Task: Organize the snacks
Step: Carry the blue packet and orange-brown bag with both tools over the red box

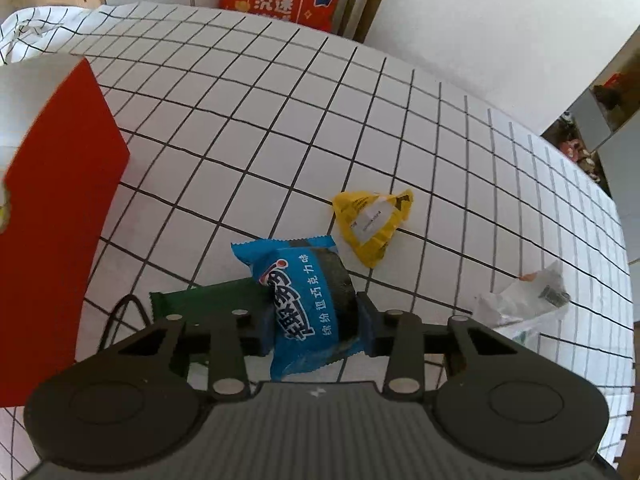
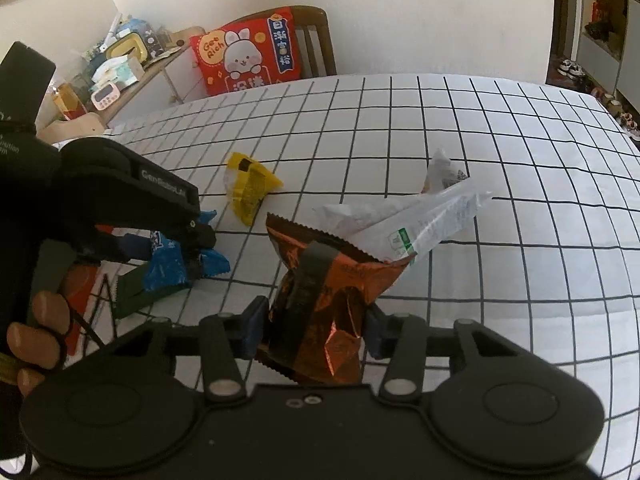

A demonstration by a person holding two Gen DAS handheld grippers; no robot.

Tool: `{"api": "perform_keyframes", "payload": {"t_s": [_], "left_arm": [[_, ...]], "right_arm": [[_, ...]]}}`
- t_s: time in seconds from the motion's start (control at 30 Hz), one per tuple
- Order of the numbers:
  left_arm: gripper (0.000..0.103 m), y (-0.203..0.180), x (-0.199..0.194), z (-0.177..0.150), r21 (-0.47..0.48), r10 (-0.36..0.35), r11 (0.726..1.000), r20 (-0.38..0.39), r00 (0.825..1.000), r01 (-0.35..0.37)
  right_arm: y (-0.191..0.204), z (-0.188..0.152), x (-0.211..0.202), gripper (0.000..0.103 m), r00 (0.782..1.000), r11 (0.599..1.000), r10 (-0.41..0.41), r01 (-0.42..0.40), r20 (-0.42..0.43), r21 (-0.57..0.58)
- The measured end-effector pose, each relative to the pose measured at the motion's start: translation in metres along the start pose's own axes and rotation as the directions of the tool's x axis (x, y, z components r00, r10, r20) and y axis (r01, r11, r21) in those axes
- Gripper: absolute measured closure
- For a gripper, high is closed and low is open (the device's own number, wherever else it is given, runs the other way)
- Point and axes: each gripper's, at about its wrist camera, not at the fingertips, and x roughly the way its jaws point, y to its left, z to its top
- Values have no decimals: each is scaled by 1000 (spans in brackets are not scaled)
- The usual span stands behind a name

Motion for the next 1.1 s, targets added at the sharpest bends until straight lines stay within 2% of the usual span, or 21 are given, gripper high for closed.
{"api": "perform_keyframes", "payload": {"t_s": [0.27, 0.5, 0.67, 1.1], "left_arm": [[64, 18, -46, -14, -8, -62, 998, 8, 998, 62], [64, 37, -91, -29, 23, -75, 997, 40, 996, 74], [64, 59, -121, -38, 23, -112, 994, 59, 992, 111], [64, 141, -179, -43, -32, -78, 996, 126, 989, 83]], "right_arm": [[12, -2, -37, 57, 999, 999, 42, -41, 30, -32], [30, -2, -68, 56, 995, 994, 88, -84, 49, -76], [47, -4, -86, 57, 990, 987, 124, -116, 64, -111], [116, 5, -96, 56, 973, 953, 224, -205, 61, -223]]}}
